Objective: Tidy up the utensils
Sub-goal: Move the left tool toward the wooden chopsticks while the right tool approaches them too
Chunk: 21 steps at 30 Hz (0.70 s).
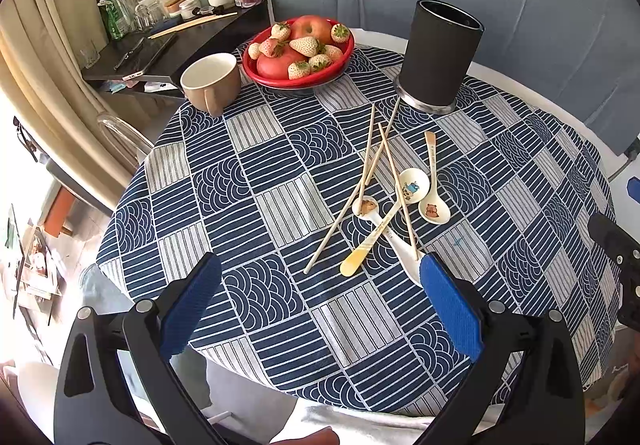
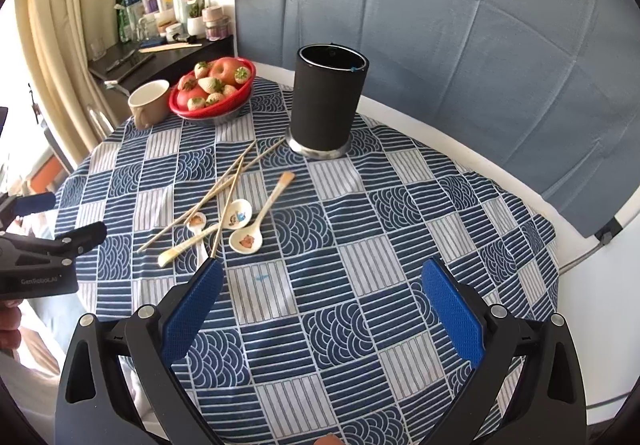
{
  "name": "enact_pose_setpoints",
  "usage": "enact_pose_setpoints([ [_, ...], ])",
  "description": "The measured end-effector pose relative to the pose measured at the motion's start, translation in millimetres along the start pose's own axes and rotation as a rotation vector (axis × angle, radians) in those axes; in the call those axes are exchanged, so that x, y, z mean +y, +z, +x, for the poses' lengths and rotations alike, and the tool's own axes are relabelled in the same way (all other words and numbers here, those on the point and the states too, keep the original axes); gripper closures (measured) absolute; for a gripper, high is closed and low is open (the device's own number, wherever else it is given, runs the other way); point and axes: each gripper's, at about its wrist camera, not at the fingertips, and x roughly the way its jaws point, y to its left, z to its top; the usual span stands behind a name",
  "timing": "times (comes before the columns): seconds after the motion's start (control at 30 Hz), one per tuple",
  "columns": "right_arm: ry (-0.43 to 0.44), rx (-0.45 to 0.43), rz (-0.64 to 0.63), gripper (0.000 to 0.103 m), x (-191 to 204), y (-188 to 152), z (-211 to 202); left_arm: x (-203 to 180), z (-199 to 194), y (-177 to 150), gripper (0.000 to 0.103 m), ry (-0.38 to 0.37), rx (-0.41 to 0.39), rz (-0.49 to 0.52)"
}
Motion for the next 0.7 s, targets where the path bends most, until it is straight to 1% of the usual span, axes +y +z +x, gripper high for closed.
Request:
enact_pose_setpoints([
  [0.17,0.016,0.023,-0.045,0.008,8,11,14,1,16,4,0.006,0.019,0.028,0.015],
  [0.27,0.029,0.037,-0.066,0.008,13,20,25,7,26,7,0.006,0.019,0.05,0.007],
  [0.53,0.057,0.072,-0.103,0.008,27,43,59,20,54,10,0.006,0.054,0.116,0.007],
  [0.7,0.067,0.082,-0.14,0.008,39,59,79,26,74,15,0.006,0.052,0.155,-0.01],
])
